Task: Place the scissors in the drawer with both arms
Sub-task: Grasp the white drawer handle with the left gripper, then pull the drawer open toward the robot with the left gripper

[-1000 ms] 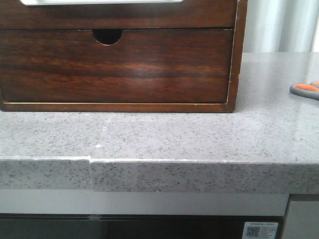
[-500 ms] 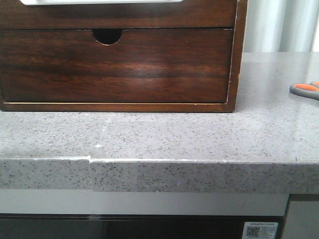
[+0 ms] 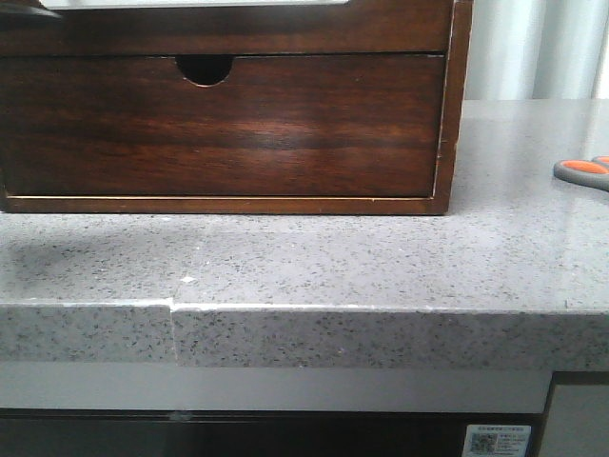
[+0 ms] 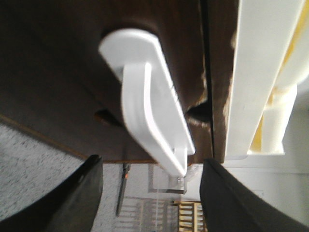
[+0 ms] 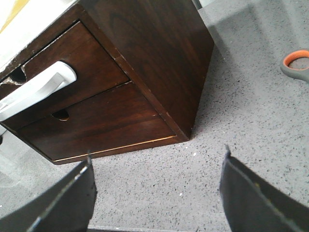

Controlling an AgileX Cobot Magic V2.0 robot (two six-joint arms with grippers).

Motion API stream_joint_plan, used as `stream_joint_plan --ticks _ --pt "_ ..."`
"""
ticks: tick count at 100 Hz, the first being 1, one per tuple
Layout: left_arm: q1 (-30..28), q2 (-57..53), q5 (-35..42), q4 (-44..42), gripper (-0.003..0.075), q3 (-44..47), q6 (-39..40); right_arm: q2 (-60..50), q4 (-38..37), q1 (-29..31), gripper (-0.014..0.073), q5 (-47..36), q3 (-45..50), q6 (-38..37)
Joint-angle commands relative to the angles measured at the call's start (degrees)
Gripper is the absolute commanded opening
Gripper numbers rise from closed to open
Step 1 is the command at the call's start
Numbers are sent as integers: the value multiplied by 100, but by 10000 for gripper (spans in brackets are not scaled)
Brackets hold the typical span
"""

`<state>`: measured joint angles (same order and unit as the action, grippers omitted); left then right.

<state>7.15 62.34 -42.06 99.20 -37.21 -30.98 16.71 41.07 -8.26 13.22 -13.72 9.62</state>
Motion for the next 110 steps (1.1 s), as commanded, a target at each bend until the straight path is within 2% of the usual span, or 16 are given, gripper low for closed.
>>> stream_joint_plan --ticks 1,35,44,54,63,68,89,110 --pt "6 128 -272 638 410 -313 -208 113 2 24 483 -267 -216 85" --pt "6 797 -326 746 409 -651 -248 113 2 24 483 -146 -205 85" --pt "6 854 -340 746 382 -747 -248 113 2 24 483 -106 -205 85" --pt "6 861 -340 719 258 -760 -307 113 -8 24 483 -16 -205 85" --pt "6 861 -340 556 61 -760 -369 113 -7 24 483 84 -205 85" --pt "6 861 -340 525 -18 -746 -369 113 -7 24 483 132 -205 85" --pt "6 669 -340 525 -19 -376 -378 113 -7 24 483 180 -205 85" --pt "6 -266 -350 590 -19 462 -378 113 -7 24 483 180 -205 85"
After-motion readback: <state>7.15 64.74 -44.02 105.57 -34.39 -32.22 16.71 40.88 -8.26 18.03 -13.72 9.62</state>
